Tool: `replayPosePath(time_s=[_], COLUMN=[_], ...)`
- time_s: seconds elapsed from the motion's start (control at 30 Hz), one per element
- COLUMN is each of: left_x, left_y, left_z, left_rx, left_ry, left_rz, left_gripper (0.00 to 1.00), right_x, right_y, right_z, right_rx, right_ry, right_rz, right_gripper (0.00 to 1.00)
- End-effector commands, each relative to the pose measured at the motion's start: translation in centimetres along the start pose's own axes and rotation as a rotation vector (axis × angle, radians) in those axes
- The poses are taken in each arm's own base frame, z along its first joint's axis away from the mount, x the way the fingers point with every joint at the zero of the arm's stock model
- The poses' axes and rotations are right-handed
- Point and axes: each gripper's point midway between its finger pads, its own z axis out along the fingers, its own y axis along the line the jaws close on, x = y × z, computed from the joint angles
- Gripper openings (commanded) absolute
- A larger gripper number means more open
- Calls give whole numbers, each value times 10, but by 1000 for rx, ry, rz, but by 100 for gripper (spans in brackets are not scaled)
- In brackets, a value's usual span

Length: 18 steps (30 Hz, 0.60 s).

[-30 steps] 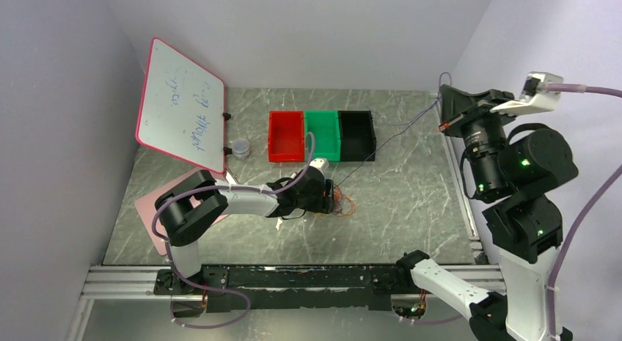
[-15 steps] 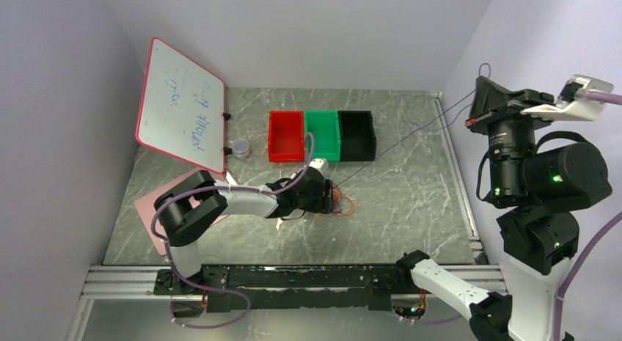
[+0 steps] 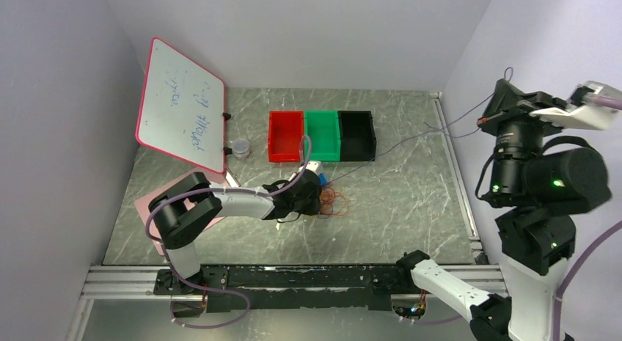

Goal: Untangle the cables

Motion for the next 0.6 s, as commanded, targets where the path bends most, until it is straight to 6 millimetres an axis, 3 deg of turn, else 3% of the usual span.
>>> replayPosePath(time_s=[0.0, 0.13, 0.4, 0.57], left_x=[4, -4, -6, -6], left_y=[23, 31, 43, 47], left_z=[-21, -43, -77, -90], left_rx=[-104, -137, -184, -198], left_ry=[11, -11, 29, 75], left_rz=[36, 59, 175, 254], left_gripper=[7, 7, 7, 7], right_x=[58, 134, 257, 338], right_y=[-12, -25, -37, -71], right_z=[6, 5, 1, -3], right_rx=[108, 205, 291, 343], right_ry=[128, 258, 469, 643], right_rz=[-60, -144, -256, -220], right_gripper=[0, 0, 0, 0])
